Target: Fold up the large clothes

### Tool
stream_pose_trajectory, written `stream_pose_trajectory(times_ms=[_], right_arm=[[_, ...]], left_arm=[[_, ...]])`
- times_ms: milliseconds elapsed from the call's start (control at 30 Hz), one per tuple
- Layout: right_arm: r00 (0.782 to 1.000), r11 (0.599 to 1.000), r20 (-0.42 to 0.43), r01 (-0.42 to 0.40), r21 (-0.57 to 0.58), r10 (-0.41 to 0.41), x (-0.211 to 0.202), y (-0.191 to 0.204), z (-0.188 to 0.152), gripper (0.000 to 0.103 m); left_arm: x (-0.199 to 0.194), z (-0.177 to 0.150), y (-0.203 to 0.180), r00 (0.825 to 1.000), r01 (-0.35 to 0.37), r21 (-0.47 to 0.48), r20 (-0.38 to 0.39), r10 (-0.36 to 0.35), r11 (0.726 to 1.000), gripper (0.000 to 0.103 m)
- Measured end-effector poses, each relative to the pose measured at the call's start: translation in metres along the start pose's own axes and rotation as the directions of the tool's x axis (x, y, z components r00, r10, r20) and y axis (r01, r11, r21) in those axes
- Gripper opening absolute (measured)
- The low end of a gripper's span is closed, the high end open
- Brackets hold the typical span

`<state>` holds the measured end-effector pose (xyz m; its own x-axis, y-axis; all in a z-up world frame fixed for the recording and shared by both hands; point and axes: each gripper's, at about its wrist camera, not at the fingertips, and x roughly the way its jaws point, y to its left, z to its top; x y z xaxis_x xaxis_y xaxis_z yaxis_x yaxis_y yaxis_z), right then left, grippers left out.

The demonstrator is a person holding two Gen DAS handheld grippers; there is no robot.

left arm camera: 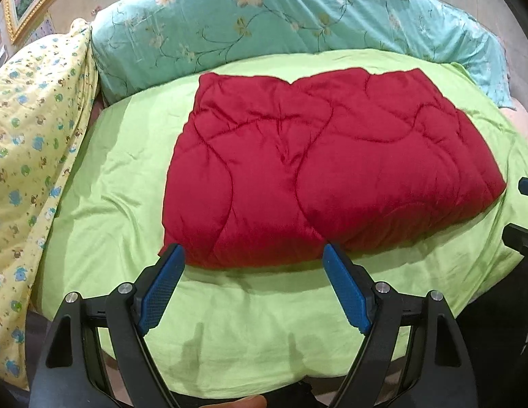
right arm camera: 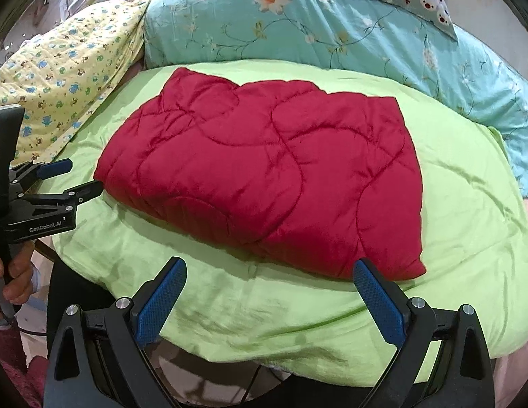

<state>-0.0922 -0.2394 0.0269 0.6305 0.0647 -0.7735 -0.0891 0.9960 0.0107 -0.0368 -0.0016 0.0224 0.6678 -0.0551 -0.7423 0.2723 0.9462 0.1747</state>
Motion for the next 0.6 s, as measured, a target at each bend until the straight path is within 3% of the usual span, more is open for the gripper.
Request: stream_pose_trajectory(times_ms=[600], right_arm=[[1.0,1.0,-0.011,-0.004,0.012,0.004,0.018,-0.008,0.017,0.099]], left_arm=[[0.013,0.02,-0.01,1.0,-0.004,0.02,0.005,0.004,1.0,0.084]])
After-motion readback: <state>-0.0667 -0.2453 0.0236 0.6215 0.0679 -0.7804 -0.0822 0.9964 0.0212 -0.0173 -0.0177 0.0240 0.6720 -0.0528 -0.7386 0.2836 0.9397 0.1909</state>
